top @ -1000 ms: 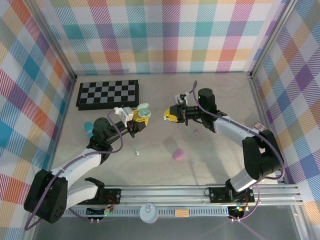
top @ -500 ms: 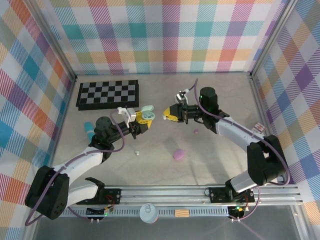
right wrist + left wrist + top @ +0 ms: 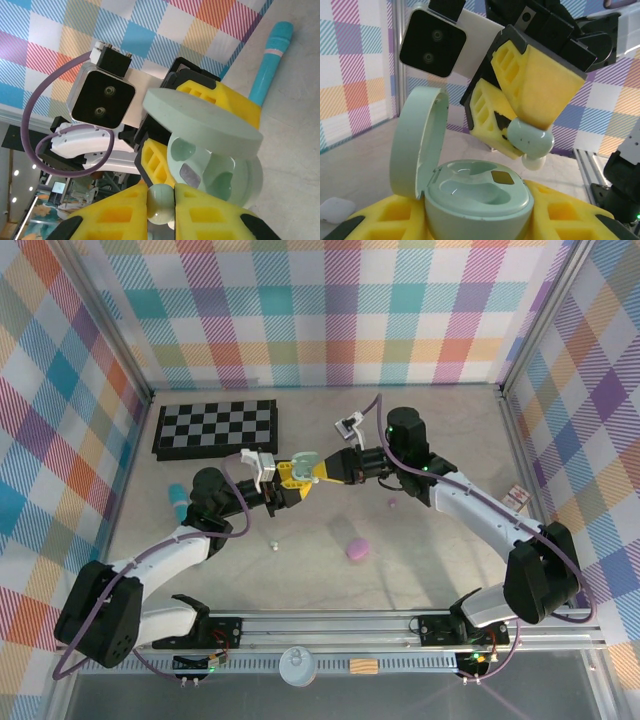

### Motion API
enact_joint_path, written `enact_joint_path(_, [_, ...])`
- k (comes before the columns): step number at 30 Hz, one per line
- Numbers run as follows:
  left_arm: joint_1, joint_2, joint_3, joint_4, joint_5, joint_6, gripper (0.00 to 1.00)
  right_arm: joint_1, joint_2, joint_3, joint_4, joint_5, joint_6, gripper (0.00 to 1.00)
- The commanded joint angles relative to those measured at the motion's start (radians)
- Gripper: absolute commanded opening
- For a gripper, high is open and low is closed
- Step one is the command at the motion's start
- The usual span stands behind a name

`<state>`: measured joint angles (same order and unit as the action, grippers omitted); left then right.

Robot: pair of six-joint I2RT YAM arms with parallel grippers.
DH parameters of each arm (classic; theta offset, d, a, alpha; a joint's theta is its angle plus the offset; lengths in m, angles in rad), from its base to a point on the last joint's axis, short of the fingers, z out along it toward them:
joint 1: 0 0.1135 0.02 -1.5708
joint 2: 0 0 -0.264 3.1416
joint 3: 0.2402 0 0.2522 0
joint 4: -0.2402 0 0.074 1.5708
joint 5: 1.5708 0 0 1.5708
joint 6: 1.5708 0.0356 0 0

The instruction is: Insert the wireless bluetooth earbuds into the charging case

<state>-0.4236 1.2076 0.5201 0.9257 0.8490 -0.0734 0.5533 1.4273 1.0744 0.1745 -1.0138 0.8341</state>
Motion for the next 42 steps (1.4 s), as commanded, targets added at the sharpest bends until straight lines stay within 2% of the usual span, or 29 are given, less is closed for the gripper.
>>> enact_joint_path(1, [-0.009, 0.011, 0.018, 0.098, 0.055, -0.044, 0.31, 0.003, -0.014, 0.03, -0.042, 0.017, -0.069, 0.17])
enact_joint_path(20, [-0.012, -0.009, 0.011, 0.075, 0.071, -0.025, 0.31, 0.001, -0.026, 0.029, 0.005, 0.066, -0.047, 0.16])
enact_joint_path(33, [-0.012, -0.031, 0.004, 0.07, 0.076, -0.025, 0.31, 0.0, -0.023, 0.027, -0.049, 0.129, -0.089, 0.17])
enact_joint_path(39, [-0.012, -0.03, 0.006, 0.077, 0.068, -0.028, 0.31, 0.0, -0.009, 0.033, -0.074, 0.112, -0.091, 0.17])
enact_joint_path(42, [-0.012, -0.031, 0.011, 0.079, 0.063, -0.028, 0.31, 0.001, 0.002, 0.054, -0.127, 0.097, -0.114, 0.21])
